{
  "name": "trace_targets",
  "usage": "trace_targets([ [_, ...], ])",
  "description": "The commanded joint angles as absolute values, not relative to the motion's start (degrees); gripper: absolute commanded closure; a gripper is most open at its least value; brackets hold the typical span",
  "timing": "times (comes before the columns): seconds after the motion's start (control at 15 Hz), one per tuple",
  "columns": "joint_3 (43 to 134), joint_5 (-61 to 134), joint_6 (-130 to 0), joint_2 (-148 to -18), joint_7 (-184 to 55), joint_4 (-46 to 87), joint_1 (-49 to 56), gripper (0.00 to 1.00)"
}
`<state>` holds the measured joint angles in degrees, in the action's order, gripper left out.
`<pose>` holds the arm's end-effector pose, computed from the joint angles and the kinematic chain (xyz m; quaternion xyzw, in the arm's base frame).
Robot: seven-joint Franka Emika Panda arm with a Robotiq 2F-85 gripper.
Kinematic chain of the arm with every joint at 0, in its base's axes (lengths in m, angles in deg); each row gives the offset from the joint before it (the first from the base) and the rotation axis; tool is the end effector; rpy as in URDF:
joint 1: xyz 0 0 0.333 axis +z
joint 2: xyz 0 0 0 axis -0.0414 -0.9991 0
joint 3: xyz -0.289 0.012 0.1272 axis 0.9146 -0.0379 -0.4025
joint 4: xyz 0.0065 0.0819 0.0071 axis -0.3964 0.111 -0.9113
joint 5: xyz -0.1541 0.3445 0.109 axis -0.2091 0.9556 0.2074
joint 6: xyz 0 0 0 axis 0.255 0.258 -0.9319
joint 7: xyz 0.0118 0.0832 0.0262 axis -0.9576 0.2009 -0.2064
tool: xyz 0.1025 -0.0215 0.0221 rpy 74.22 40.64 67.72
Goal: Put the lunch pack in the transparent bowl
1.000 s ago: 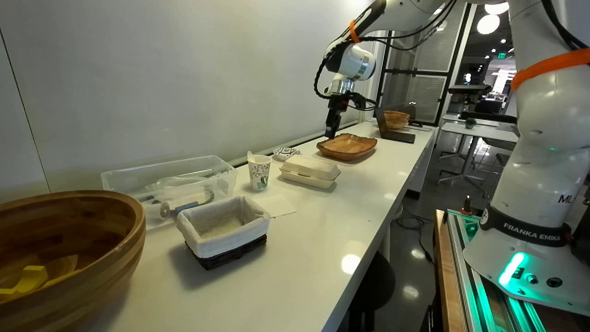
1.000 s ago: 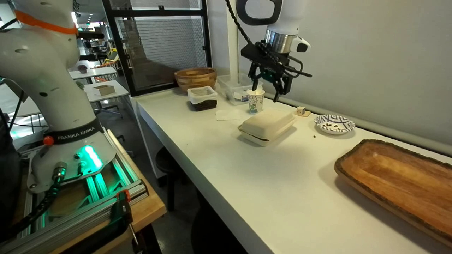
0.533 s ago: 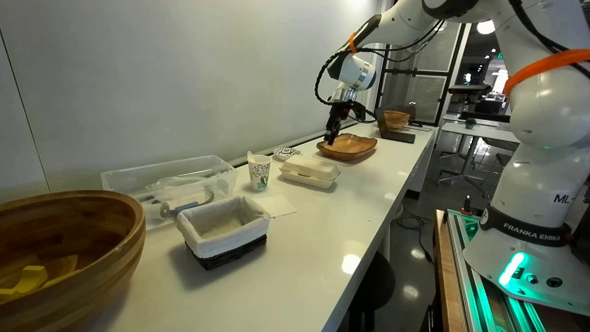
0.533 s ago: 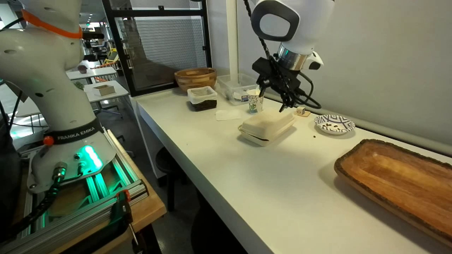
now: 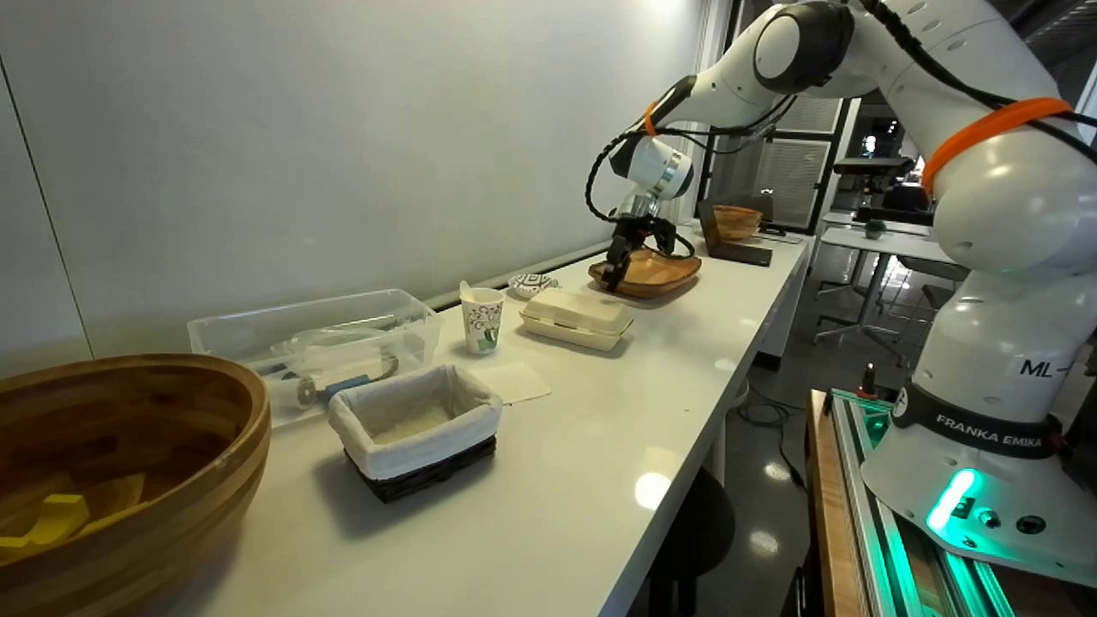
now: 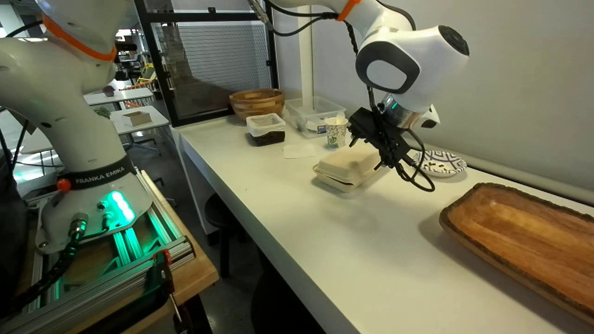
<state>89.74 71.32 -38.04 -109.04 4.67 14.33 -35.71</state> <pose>0.5253 -0.4269 0.2079 -0.9596 -0.0494 -0.0683 0.2684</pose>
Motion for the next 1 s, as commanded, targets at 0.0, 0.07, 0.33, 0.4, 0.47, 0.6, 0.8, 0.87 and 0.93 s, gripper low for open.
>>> trace_targets([
  [0.0,86.75,73.72,-35.27,-115.99,4.54,6.72,-38.72,0.00],
  [0.07,85.95,74.39,-35.16,-117.30,4.50,5.52,-39.38,0.00],
  [0.33,83.32,77.00,-33.95,-121.62,3.49,1.49,-41.58,0.00],
  [0.4,82.69,77.88,-32.79,-122.49,3.12,0.69,-42.13,0.00],
  [0.47,82.16,78.75,-31.40,-123.32,2.91,-0.14,-42.57,0.00],
  [0.6,81.51,79.89,-28.60,-124.78,2.37,-1.46,-43.01,0.00],
  [0.8,81.71,80.47,-27.05,-126.41,1.27,-3.19,-42.85,0.14],
  [0.87,81.73,80.54,-26.59,-126.85,0.79,-3.79,-42.88,0.26],
  [0.93,81.80,80.52,-26.45,-127.23,0.54,-4.30,-42.88,0.35],
])
